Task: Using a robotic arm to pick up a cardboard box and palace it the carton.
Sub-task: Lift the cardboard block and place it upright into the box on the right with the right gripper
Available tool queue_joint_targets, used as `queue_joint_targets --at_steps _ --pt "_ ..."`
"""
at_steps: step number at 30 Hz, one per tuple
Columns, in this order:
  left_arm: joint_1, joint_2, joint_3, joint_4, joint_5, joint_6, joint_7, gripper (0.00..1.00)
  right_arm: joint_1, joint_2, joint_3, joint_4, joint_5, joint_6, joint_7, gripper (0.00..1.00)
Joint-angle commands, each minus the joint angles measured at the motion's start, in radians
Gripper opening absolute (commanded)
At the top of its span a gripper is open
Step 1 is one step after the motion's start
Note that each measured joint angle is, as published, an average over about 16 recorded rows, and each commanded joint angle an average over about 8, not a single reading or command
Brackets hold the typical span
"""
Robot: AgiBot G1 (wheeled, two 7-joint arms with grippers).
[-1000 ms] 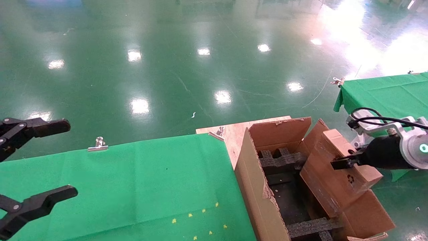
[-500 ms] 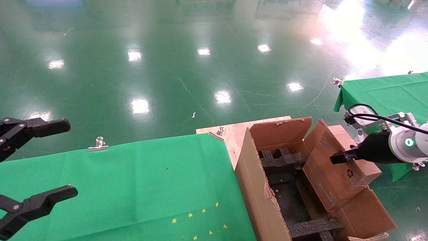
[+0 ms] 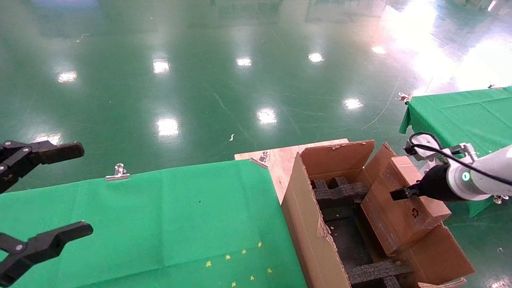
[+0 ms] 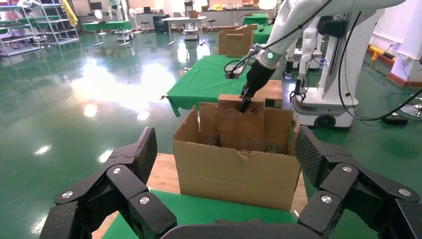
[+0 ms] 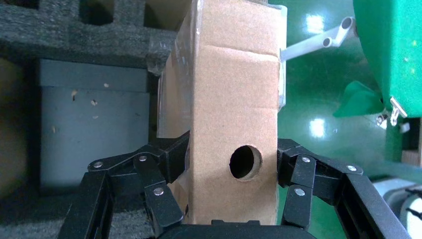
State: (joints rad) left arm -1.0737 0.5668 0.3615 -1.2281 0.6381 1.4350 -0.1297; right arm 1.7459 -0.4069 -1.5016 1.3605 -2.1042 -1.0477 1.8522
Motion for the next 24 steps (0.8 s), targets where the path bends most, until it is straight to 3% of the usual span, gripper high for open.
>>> queue_joint_targets --at_steps 1,24 --pt "0.0 0.0 0.0 0.0 0.0 0.0 0.0 1.0 -0.01 -0.01 -0.005 0.0 -0.022 0.002 0.034 0.0" --pt "0.0 0.0 0.0 0.0 0.0 0.0 0.0 1.0 -0.156 -0.053 -0.053 -0.004 -0.122 0.108 0.196 0.0"
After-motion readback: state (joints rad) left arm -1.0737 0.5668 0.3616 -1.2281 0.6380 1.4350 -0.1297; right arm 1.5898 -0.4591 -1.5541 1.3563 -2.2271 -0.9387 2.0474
